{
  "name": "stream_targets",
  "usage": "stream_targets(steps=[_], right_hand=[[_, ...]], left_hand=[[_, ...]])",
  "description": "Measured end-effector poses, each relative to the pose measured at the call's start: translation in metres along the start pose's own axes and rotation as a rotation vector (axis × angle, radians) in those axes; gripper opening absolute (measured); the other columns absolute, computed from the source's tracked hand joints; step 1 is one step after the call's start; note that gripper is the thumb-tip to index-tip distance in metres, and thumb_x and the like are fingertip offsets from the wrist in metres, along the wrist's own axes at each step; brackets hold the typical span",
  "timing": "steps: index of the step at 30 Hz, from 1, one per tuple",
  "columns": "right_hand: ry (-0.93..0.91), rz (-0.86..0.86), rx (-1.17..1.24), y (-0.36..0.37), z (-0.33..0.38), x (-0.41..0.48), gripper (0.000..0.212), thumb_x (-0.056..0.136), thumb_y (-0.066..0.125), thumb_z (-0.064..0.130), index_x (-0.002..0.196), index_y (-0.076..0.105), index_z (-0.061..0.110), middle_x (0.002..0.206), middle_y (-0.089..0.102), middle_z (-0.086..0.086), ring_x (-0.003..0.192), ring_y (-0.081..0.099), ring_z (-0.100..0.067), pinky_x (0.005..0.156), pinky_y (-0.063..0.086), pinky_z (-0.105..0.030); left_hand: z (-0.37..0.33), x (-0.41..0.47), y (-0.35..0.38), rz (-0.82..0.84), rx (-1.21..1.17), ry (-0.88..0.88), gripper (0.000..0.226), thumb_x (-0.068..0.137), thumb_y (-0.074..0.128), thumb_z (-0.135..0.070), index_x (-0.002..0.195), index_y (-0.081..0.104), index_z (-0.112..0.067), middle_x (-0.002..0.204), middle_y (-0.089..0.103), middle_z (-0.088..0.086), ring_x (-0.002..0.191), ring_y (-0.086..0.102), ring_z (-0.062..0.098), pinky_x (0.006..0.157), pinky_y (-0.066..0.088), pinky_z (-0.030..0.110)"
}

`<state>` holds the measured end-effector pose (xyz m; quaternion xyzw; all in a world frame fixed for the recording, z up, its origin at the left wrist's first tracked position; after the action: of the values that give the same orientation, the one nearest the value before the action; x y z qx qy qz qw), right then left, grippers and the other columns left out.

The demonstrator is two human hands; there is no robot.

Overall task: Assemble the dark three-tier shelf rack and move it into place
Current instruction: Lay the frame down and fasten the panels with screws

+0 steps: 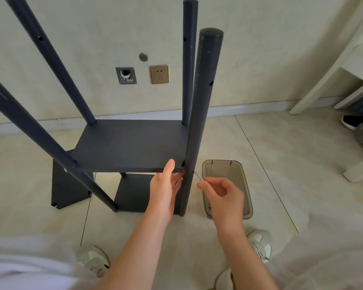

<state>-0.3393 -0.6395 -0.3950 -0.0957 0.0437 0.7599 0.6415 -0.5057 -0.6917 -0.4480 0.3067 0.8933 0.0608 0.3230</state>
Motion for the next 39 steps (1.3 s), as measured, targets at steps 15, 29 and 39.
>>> stream_targets(steps=[15, 29, 39], right_hand=[[0.002, 0.042, 0.004, 0.007, -0.012, 0.0, 0.009, 0.08, 0.081, 0.017, 0.081, 0.073, 0.021, 0.076, 0.074, 0.011, 0.075, 0.068, 0.002, 0.062, 0.047, -0.004], [0.004, 0.103, 0.038, 0.014, -0.006, 0.014, 0.007, 0.08, 0.08, 0.015, 0.082, 0.074, 0.019, 0.075, 0.076, 0.007, 0.077, 0.071, -0.004, 0.07, 0.057, -0.016], [-0.182, 0.055, -0.132, 0.016, 0.006, 0.014, 0.015, 0.081, 0.08, 0.017, 0.077, 0.071, 0.028, 0.075, 0.072, 0.018, 0.074, 0.067, -0.003, 0.066, 0.049, -0.008]], left_hand=[[-0.006, -0.003, 0.0, 0.051, 0.173, 0.121, 0.042, 0.101, 0.05, -0.05, 0.098, 0.068, -0.012, 0.087, 0.079, -0.005, 0.086, 0.074, 0.005, 0.078, 0.052, 0.021], [-0.003, -0.006, 0.002, 0.086, 0.174, 0.07, 0.037, 0.101, 0.052, -0.047, 0.109, 0.06, -0.013, 0.087, 0.078, -0.003, 0.086, 0.075, 0.007, 0.08, 0.053, 0.025], [-0.003, -0.007, -0.002, 0.067, 0.175, 0.062, 0.035, 0.098, 0.056, -0.051, 0.102, 0.061, -0.016, 0.087, 0.078, -0.006, 0.09, 0.075, 0.009, 0.076, 0.053, 0.024]])
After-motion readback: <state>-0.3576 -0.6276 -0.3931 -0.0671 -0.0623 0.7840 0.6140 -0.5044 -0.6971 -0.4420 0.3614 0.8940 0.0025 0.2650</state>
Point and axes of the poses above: each hand's wrist, its own x-axis towards the middle knuckle, its own y-axis out of the palm, z = x × y, the point moved 8 cm from there along x, towards the middle knuckle
